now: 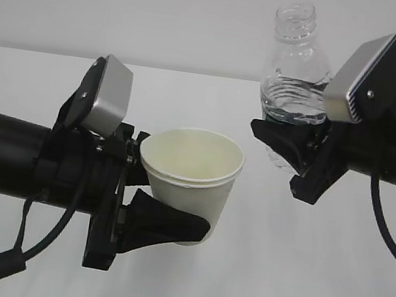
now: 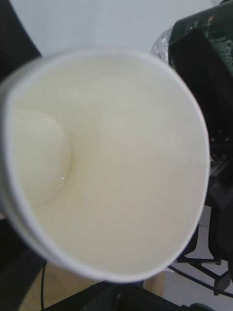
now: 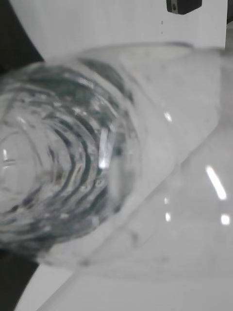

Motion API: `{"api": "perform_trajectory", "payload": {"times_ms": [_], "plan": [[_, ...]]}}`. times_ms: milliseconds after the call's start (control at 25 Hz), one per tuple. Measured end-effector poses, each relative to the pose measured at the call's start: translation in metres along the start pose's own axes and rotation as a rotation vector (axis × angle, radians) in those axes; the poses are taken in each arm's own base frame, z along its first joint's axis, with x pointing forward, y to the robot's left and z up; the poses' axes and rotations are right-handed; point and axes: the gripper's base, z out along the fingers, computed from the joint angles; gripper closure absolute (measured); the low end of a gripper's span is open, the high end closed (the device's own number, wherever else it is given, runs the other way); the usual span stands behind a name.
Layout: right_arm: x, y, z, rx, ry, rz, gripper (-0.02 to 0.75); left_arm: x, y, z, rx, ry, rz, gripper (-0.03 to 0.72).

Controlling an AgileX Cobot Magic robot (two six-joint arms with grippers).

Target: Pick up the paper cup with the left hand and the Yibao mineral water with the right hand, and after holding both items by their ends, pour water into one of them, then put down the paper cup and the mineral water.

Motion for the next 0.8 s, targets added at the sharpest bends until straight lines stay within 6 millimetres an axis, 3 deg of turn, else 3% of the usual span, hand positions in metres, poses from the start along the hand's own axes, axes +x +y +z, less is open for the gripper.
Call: {"api": "perform_trajectory", "payload": {"times_ms": [800], "plan": [[-0.011, -0.011, 0.003, 0.013, 0.024, -0.154, 0.321, 0.000, 0.000, 0.000, 0.000, 0.000, 0.000, 0.244]]}}
